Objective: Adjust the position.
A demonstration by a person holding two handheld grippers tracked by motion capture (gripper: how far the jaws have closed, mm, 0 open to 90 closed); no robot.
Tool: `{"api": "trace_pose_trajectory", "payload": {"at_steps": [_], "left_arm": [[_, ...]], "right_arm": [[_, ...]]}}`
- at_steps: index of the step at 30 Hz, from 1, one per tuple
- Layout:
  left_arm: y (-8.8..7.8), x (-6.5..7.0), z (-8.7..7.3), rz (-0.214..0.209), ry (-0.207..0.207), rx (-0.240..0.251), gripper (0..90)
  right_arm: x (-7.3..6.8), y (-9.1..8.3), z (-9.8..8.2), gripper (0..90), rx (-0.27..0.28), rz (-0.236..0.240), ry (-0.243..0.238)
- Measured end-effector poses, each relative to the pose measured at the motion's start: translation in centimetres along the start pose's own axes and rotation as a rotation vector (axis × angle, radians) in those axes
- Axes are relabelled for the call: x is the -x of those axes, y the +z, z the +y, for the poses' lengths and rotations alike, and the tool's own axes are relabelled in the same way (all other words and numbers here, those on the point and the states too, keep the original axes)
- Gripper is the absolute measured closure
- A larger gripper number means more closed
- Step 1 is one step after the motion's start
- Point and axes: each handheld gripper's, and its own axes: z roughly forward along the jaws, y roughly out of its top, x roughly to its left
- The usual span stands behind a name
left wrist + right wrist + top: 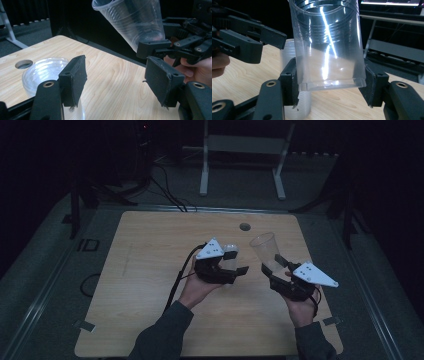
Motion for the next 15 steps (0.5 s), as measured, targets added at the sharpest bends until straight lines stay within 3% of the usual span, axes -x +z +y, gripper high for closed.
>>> {"api": "trace_pose_trajectory", "payload": {"at_steps": [15], "left_arm": [[0.4,0.0,1.1,-0.03,-0.063,0.044,28.8]], "right_arm": [[-0.7,-0.2,-0.1,41.4,0.048,-0.018,-0.017]]}}
